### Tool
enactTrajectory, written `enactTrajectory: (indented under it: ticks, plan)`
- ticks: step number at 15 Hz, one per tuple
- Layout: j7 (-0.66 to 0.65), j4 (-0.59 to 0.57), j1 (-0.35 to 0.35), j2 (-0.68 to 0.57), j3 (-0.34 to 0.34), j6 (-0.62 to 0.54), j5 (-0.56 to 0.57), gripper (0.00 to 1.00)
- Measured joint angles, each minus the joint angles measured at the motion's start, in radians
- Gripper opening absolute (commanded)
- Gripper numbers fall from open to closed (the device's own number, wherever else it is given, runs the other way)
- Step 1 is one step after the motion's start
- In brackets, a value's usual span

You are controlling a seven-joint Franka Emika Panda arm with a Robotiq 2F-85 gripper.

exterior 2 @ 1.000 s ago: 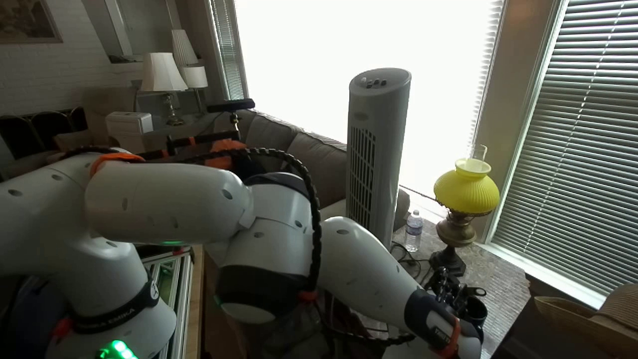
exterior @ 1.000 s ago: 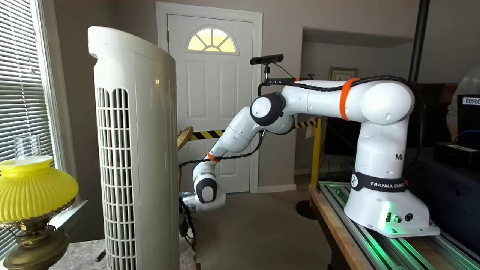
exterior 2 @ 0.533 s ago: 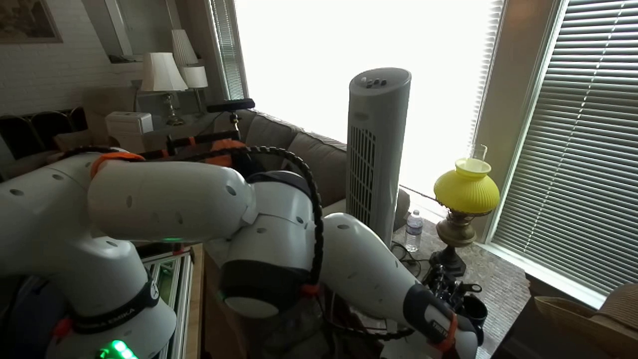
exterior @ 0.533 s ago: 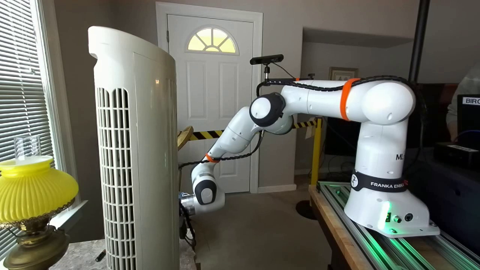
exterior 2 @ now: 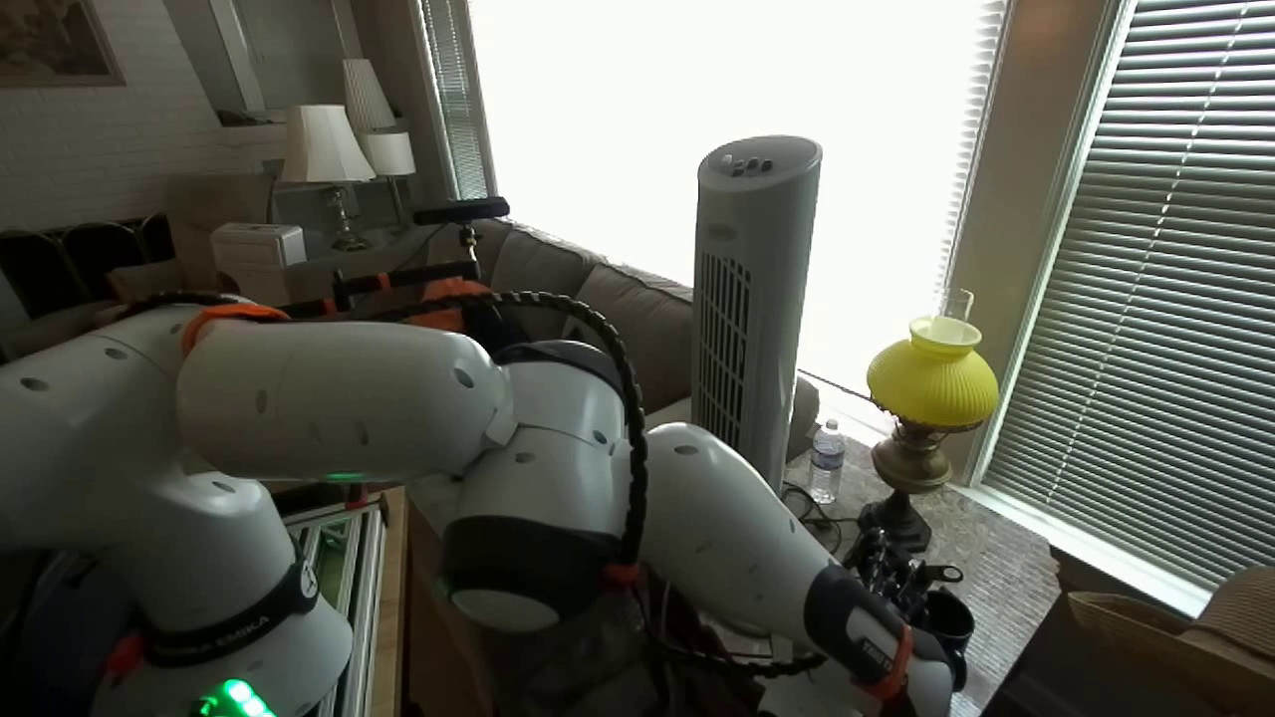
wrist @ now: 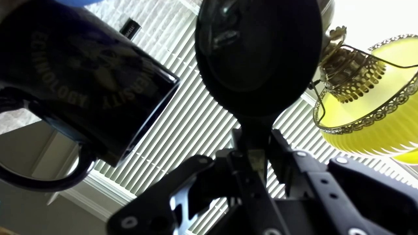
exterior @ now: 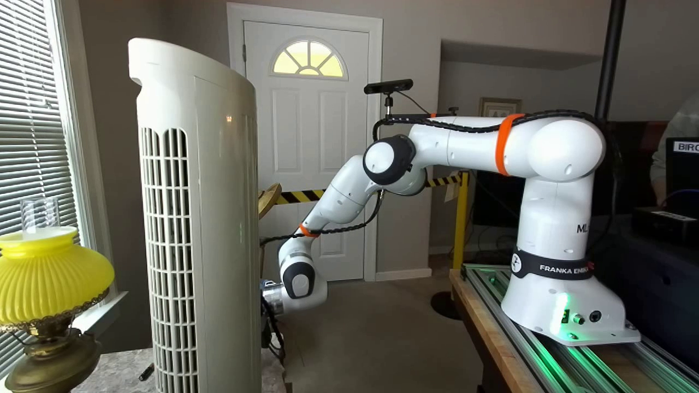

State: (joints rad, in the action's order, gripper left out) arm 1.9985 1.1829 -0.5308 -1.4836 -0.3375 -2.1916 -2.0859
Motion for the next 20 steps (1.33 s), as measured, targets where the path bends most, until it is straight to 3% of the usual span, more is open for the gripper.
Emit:
enactTrajectory:
  ticks: [20]
  plan:
    - [0.176,0.024,0.012,0.0,0.026,0.119,-0.049,0.06]
